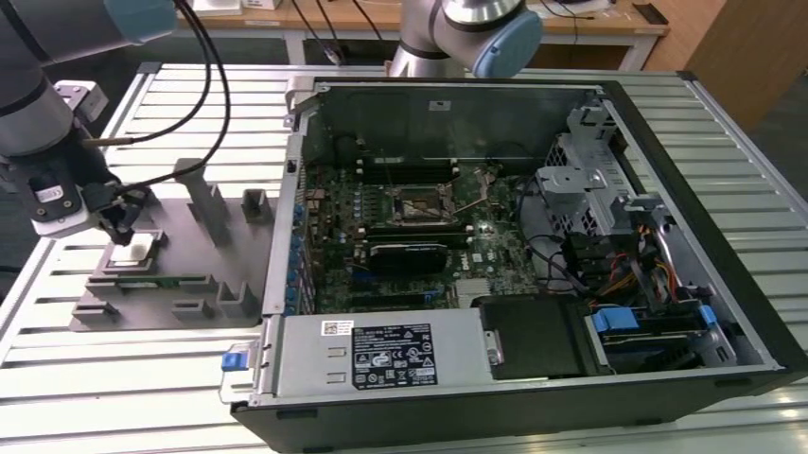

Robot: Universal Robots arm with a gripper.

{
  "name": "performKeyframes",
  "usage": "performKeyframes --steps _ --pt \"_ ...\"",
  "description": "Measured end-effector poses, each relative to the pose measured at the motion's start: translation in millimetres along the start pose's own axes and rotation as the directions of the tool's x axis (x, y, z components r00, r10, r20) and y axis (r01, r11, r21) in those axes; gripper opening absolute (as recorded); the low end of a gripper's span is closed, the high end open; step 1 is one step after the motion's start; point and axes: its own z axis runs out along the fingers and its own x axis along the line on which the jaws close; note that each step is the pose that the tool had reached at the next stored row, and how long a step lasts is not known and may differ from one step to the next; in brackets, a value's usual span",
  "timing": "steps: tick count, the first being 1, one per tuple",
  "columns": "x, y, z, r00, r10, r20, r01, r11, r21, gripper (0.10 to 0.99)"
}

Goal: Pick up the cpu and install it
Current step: 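Pick up the cpu and move it towards the insertion slot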

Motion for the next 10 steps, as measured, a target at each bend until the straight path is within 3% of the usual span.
performKeyframes --steps 10 --pt "-4.0 -0.1 9.4 1.0 0.0 -0.0051 0.0 1.0 0.0 0.106"
